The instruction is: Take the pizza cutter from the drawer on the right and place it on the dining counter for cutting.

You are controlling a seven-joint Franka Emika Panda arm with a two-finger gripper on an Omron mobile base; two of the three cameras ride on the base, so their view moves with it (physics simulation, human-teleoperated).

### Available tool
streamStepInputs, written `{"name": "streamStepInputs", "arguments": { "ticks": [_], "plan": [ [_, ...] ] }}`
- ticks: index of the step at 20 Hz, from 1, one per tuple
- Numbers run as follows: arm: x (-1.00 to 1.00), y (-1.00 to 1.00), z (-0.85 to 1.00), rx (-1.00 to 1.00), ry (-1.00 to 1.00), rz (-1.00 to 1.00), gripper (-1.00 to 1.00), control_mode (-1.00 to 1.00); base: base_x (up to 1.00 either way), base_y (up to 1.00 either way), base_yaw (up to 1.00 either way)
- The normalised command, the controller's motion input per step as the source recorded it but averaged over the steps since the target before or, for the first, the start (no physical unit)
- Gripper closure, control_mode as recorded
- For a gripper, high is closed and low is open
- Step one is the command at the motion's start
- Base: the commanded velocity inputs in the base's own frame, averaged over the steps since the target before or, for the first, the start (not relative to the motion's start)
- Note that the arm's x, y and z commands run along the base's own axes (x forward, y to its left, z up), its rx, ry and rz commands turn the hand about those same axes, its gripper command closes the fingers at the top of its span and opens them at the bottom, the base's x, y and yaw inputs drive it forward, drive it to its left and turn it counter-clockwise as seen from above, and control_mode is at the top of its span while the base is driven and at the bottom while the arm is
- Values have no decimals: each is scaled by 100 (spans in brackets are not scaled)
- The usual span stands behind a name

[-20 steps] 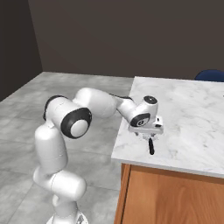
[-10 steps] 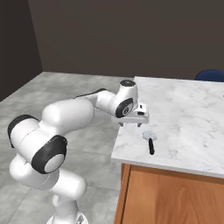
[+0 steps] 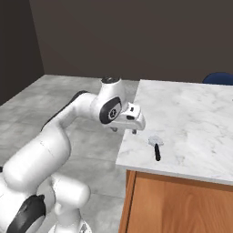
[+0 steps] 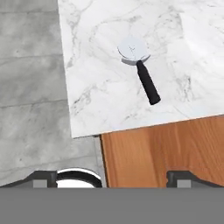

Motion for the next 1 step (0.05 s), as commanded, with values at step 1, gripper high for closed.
{"name": "streamStepInputs", "arguments": {
  "ticks": [1],
  "plan": [
    [-100,0,41,3,0,-21,-100,-100,0,0,0]
  ]
}}
